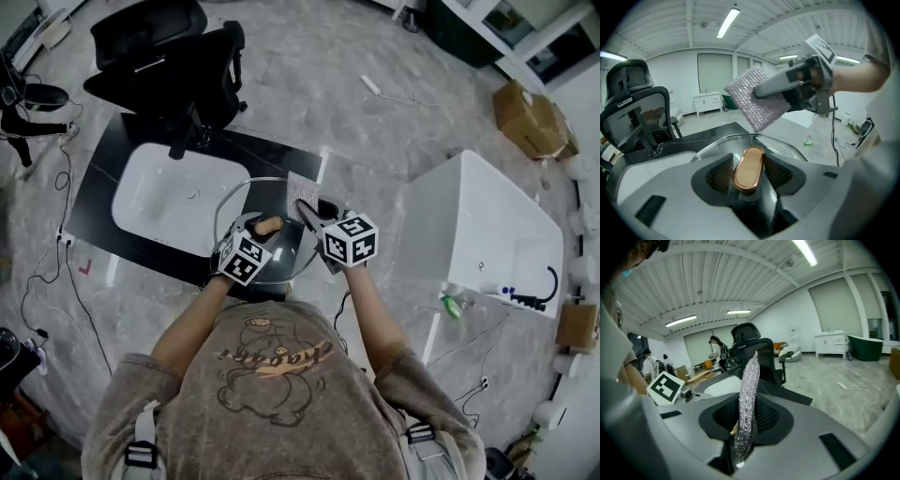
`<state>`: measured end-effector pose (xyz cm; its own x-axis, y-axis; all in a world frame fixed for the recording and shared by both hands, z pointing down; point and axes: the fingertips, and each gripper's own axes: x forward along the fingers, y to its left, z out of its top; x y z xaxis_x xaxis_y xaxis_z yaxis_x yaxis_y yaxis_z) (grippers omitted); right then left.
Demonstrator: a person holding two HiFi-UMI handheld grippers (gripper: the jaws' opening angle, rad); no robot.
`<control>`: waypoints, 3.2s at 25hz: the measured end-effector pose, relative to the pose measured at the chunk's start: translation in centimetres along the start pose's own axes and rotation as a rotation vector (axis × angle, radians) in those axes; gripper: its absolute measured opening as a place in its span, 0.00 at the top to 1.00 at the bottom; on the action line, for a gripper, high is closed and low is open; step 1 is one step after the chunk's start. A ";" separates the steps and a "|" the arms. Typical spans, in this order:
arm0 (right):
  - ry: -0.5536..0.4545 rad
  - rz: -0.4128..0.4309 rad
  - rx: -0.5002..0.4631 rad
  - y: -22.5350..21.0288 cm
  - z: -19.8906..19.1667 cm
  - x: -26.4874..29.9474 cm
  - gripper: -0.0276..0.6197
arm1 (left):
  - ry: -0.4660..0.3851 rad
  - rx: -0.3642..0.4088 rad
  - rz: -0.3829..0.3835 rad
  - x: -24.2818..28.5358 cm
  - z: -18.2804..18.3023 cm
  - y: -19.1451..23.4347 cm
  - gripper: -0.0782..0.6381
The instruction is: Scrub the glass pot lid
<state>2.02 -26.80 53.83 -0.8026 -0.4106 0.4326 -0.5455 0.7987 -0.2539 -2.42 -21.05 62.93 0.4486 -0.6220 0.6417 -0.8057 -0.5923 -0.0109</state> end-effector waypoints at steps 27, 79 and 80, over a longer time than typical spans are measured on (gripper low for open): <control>0.897 0.847 -0.591 15.4 -8.7 16.3 0.83 | -0.046 -0.021 0.103 -0.1 0.1 0.0 0.58; 0.509 0.051 0.046 1.8 -14.1 -0.1 0.83 | 0.110 0.008 -0.085 0.3 -0.1 0.4 0.60; 0.509 0.040 0.046 2.3 -14.4 -0.3 0.83 | 0.111 0.010 -0.088 0.4 -0.1 0.4 0.60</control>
<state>4.53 -18.53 65.56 -0.6098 -0.1046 0.7857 -0.5360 0.7847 -0.3115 -2.60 -21.52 63.26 0.4716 -0.5071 0.7214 -0.7606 -0.6479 0.0418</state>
